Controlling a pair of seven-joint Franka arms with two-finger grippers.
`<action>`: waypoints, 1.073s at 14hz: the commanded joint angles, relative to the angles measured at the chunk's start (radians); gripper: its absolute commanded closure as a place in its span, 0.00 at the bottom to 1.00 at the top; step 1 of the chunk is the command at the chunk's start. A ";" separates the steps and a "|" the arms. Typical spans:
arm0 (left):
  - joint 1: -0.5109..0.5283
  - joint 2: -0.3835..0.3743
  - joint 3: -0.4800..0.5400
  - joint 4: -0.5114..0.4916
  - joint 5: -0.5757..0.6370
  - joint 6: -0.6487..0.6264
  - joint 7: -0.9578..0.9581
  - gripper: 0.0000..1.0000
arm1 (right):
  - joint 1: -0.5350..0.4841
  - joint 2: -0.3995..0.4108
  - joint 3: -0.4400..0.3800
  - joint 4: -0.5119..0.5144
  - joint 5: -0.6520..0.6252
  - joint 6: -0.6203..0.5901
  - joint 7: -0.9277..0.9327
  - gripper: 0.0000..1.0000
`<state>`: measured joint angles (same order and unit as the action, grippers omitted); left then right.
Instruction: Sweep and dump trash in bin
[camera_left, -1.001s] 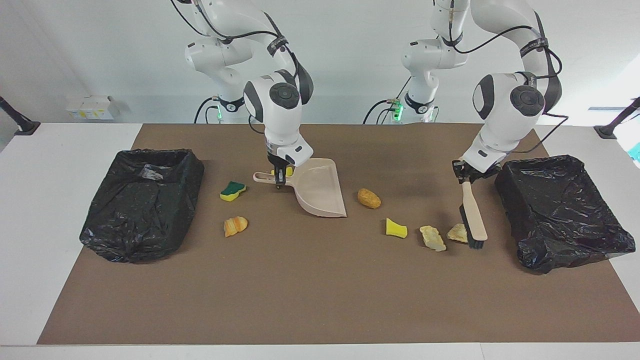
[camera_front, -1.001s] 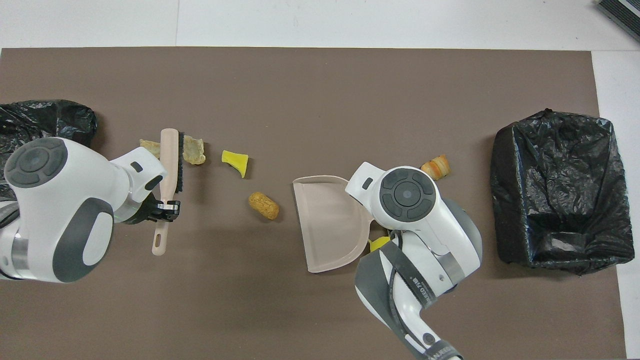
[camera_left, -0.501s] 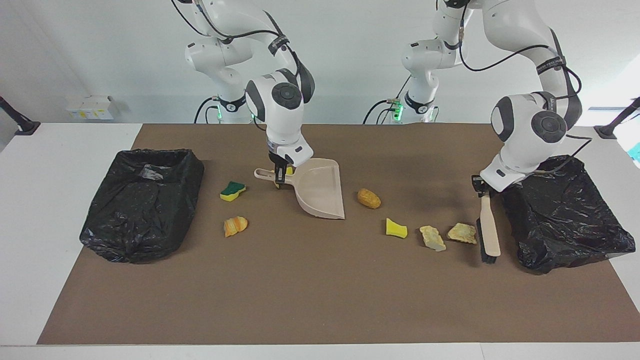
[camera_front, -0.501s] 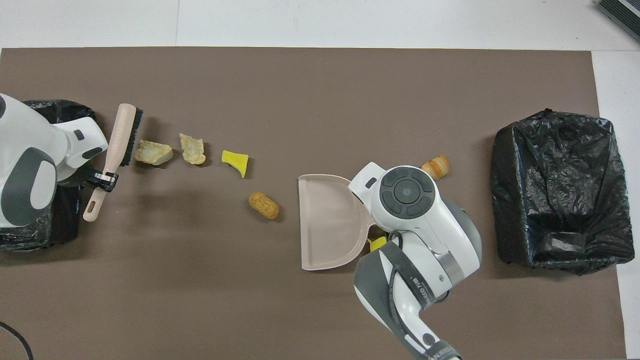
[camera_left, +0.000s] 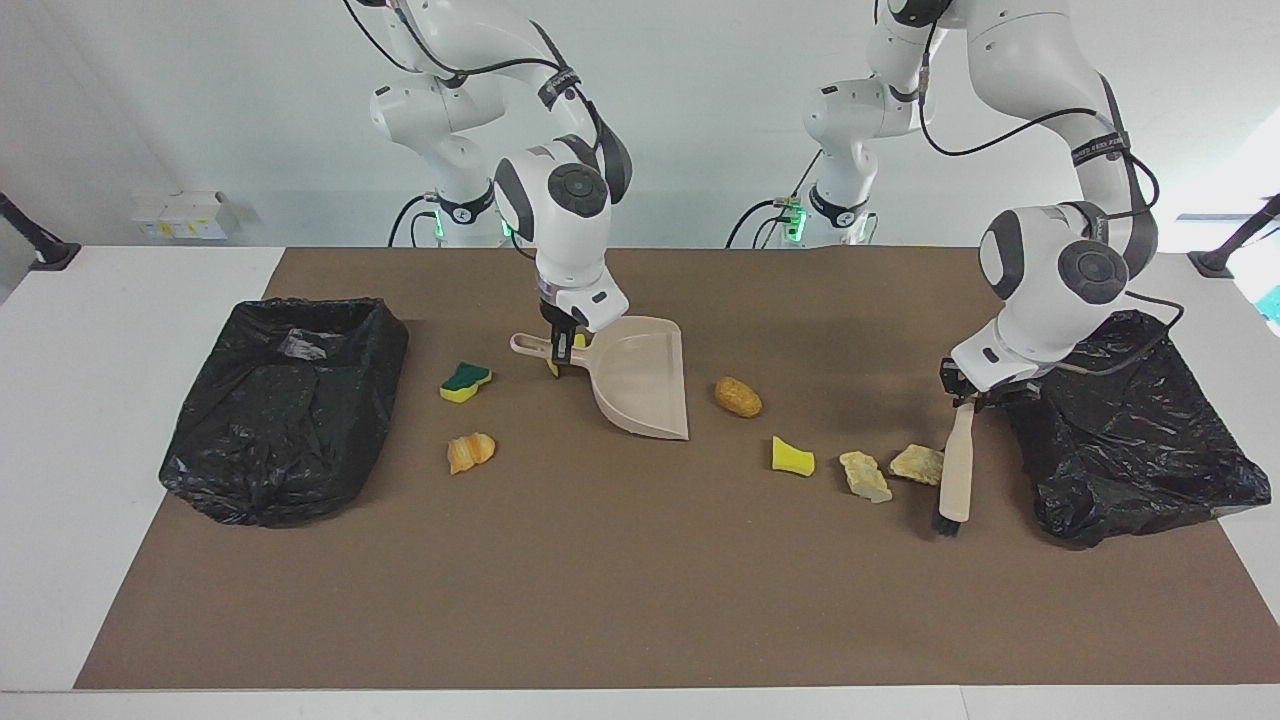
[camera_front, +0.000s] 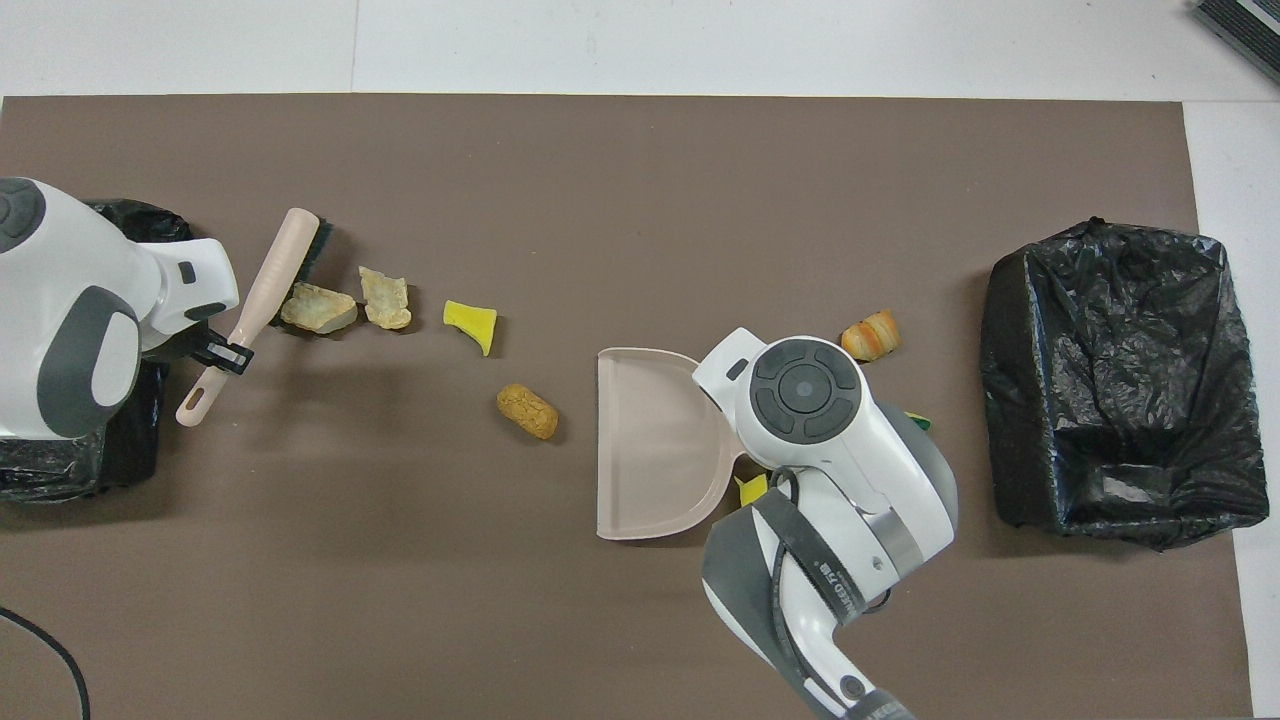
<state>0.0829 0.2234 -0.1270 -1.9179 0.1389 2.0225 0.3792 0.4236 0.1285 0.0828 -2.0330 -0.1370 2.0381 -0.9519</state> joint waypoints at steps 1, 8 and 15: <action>-0.069 -0.015 0.006 -0.030 0.015 -0.008 0.012 1.00 | 0.006 -0.026 0.003 -0.019 0.016 -0.012 0.033 1.00; -0.228 -0.096 0.001 -0.157 -0.039 -0.024 -0.006 1.00 | 0.006 -0.026 0.003 -0.019 0.016 -0.009 0.033 1.00; -0.446 -0.186 0.001 -0.273 -0.163 -0.025 -0.276 1.00 | 0.026 -0.001 0.003 -0.036 0.014 0.042 0.061 1.00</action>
<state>-0.2992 0.0835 -0.1408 -2.1370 0.0304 2.0037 0.1771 0.4433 0.1271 0.0829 -2.0455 -0.1370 2.0453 -0.9116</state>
